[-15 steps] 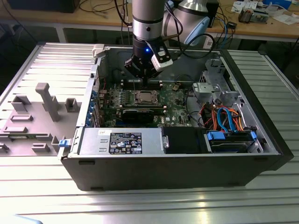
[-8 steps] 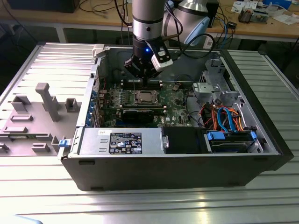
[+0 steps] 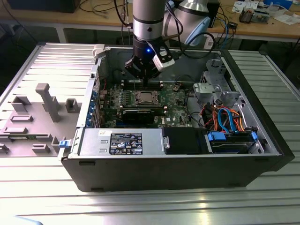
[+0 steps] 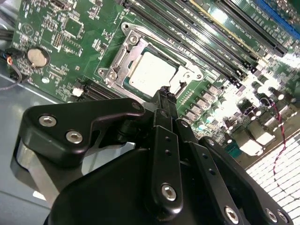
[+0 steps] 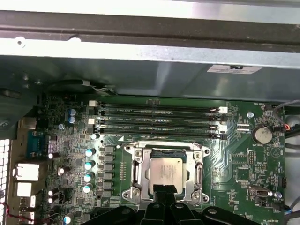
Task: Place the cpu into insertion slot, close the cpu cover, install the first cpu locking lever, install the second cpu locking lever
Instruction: 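Install the first cpu locking lever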
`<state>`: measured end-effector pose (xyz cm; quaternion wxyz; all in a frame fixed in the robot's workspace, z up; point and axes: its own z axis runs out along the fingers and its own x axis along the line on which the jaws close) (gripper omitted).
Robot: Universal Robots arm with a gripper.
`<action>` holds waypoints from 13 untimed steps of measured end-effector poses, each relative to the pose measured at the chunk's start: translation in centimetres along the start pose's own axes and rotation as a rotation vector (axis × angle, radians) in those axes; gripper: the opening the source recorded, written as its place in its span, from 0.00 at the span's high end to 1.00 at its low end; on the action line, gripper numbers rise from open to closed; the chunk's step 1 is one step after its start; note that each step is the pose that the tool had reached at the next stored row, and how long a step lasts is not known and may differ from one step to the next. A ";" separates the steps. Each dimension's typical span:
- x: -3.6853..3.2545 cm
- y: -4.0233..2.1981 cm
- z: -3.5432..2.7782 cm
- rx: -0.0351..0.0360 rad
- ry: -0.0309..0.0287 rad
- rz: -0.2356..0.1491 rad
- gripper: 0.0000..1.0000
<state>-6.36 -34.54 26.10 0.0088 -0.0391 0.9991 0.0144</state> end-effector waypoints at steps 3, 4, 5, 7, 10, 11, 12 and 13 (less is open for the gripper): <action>0.48 0.04 0.05 -0.0002 -0.0012 -0.006 0.89; 0.66 0.05 0.05 -0.0001 -0.0014 -0.006 0.89; 0.83 0.07 0.05 -0.0001 -0.0014 -0.005 0.89; 1.16 0.10 0.05 -0.0001 -0.0014 -0.002 0.89; 1.75 0.15 0.04 0.0000 -0.0015 0.003 0.89; 2.01 0.18 0.05 0.0000 -0.0017 0.006 0.89; 2.30 0.22 0.03 0.0002 -0.0017 0.010 0.89; 2.63 0.24 0.03 0.0000 -0.0018 0.011 0.89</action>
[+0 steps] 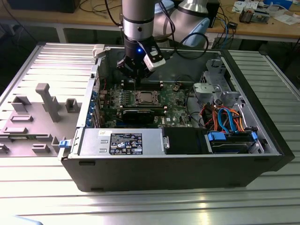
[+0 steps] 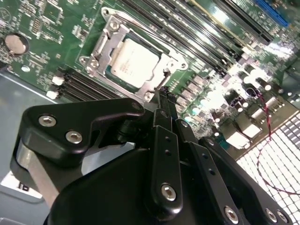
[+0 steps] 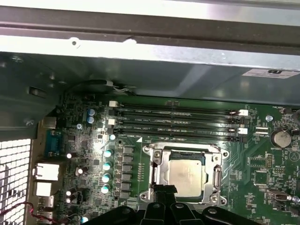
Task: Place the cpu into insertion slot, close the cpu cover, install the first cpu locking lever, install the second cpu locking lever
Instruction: 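Install the first cpu locking lever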
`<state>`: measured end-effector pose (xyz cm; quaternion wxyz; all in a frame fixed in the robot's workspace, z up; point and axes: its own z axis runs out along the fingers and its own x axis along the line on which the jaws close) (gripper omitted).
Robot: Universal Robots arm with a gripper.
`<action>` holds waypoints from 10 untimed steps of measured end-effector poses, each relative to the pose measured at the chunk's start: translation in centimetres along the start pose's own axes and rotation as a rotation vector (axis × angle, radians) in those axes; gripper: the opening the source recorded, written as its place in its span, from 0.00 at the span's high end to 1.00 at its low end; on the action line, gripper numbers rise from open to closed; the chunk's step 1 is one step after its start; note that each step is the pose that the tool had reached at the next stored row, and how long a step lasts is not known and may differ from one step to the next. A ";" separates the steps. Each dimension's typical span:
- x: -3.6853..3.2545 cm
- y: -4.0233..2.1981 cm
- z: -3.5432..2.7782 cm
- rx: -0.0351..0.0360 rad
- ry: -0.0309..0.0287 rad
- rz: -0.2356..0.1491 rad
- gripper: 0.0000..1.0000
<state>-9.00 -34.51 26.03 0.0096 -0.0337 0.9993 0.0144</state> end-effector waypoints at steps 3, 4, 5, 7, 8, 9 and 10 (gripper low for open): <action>1.29 0.09 -0.02 -0.0005 0.0000 0.000 0.89; 1.52 0.11 -0.02 -0.0006 -0.0001 0.000 0.89; 1.78 0.13 -0.02 -0.0006 -0.0001 0.000 0.89; 2.18 0.16 -0.03 -0.0007 -0.0001 0.000 0.89; 2.22 0.16 -0.03 -0.0008 -0.0002 0.001 0.89; 2.23 0.16 -0.03 -0.0006 -0.0001 0.000 0.89; 2.23 0.16 -0.03 -0.0005 0.0000 0.000 0.89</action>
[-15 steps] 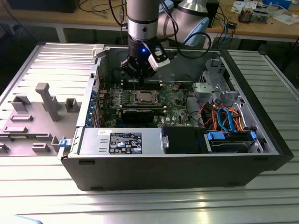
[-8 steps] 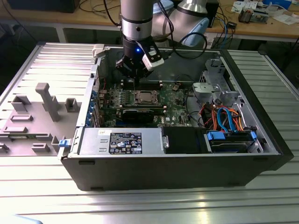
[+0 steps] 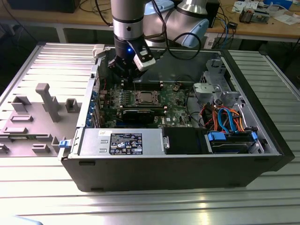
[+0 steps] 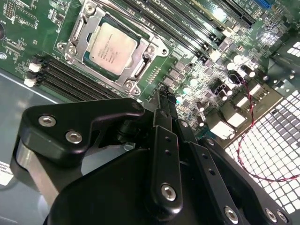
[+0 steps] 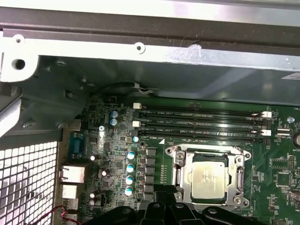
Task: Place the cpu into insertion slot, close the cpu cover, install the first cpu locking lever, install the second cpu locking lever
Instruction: 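Install the first cpu locking lever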
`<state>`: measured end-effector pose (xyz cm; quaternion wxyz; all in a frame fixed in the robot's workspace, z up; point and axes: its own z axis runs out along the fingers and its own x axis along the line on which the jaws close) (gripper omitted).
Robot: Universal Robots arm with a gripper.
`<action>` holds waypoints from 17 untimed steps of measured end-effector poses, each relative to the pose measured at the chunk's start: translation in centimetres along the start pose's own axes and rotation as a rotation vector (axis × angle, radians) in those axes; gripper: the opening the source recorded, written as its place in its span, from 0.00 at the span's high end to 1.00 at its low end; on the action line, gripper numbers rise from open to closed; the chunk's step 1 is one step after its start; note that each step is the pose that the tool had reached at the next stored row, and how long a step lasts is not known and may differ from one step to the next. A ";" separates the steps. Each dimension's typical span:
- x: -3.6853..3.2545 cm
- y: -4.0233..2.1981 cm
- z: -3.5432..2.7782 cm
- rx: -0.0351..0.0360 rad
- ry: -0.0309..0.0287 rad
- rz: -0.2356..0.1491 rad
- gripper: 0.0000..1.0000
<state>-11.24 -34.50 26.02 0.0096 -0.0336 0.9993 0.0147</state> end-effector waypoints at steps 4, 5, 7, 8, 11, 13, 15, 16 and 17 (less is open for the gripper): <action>0.01 0.00 0.00 -0.0001 0.0000 0.000 0.89; 0.04 0.00 0.00 -0.0001 -0.0001 0.000 0.89; 0.25 0.02 0.00 -0.0001 0.0000 0.000 0.89; 0.37 0.04 -0.01 0.0000 0.0000 0.000 0.89; 0.58 0.23 0.01 -0.0001 0.0000 0.000 0.89; 0.56 0.52 0.03 -0.0004 0.0000 0.000 0.89; 0.53 0.99 0.05 -0.0005 -0.0001 0.000 0.89; 0.52 1.16 0.06 -0.0006 -0.0001 0.000 0.89; 0.51 1.31 0.07 -0.0005 -0.0001 0.000 0.89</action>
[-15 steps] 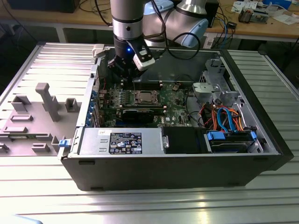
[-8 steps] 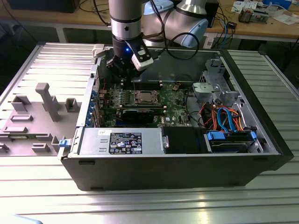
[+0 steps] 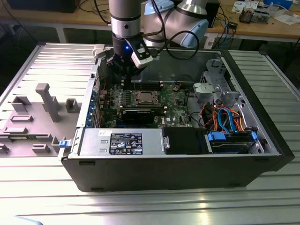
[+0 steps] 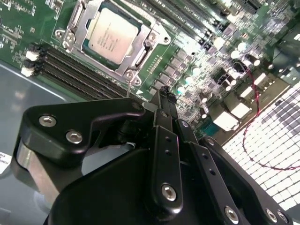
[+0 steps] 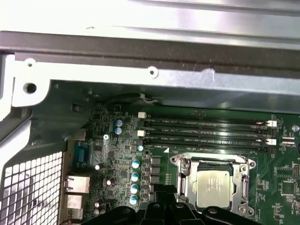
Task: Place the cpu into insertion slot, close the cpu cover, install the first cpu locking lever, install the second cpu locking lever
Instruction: 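Install the first cpu locking lever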
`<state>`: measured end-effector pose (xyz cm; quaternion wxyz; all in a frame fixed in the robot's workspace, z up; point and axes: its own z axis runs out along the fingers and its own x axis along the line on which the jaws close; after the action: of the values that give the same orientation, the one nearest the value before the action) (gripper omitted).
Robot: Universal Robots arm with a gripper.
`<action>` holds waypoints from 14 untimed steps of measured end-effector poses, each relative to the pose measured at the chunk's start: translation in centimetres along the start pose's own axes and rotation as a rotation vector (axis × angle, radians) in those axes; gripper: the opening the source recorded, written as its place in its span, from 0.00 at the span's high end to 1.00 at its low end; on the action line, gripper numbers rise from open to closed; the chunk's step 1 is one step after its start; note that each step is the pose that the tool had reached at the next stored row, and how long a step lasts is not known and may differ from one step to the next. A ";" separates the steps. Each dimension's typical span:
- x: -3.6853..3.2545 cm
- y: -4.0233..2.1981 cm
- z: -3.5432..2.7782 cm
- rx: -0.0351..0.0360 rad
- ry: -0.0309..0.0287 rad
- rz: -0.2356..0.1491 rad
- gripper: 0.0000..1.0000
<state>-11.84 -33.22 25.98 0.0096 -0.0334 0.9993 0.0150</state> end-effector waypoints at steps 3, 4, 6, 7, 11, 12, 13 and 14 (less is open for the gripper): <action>-0.03 0.40 0.05 0.0000 0.0000 0.000 0.89; -0.04 0.51 0.08 0.0000 0.0000 0.000 0.89; -0.07 0.72 0.17 -0.0001 -0.0001 0.000 0.89; -0.09 0.83 0.21 -0.0002 -0.0001 0.000 0.89; -0.24 1.38 0.40 -0.0001 0.0000 0.000 0.89; -0.26 1.44 0.42 -0.0002 0.0000 0.000 0.89; -0.29 1.50 0.44 -0.0002 0.0000 0.000 0.89; -0.32 1.56 0.45 -0.0001 0.0000 0.000 0.89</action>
<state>-11.61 -31.63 25.58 0.0096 -0.0335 0.9993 0.0150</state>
